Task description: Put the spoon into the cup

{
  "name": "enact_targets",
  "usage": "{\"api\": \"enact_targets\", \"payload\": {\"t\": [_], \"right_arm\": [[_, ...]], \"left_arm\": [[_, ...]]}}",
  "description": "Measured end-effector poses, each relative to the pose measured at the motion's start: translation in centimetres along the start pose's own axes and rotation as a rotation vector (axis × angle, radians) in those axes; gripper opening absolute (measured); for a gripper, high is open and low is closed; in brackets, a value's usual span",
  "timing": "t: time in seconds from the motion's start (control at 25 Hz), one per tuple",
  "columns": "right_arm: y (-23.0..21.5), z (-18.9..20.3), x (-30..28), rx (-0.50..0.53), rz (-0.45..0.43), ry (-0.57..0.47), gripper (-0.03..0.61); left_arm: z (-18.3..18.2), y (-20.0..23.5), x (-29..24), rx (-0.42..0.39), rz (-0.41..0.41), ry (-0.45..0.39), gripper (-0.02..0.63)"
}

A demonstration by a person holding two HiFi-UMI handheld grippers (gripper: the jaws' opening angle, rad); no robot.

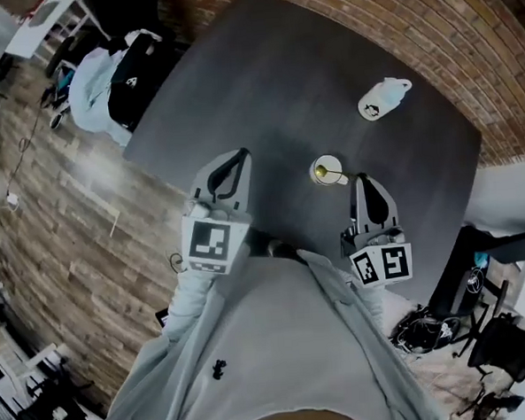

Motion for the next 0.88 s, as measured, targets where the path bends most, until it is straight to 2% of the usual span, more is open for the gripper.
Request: {"api": "enact_targets", "payload": {"t": [0.24,0.48,0.68,0.88], "right_arm": [[-2.4,0.5,1.7,-0.079,0.219,-0.015,0.020],[-2.9,0.8,3.6,-0.141,0.369,-0.037,0.020],[-3.4,1.3,5.4,-0.169,0.411,-0.042,0.020],[-4.2,1.5,6.0,-0.179,0.392,-0.053,0.020]], "left_arm": [[-1.9,-1.4,-5.2,-0.081,0.208,-0.005,0.020],[-2.3,-2.9,-7.4,-0.146,0.352,0.003,0.020],[-2.1,-4.7,-8.3,-0.162,0.400,0.015,0.020],[-1.8,-6.2,-8.7,-0.156,0.400,0.021,0.020]]}}
Point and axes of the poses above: the fingertips, and each gripper's own axes: x backward along the fingers, y to its left, z out of its underside, the point moved 2 cm from there along x, backward along the fingers, and after that the axes turned 13 degrees about y, right-handed, at the moved point
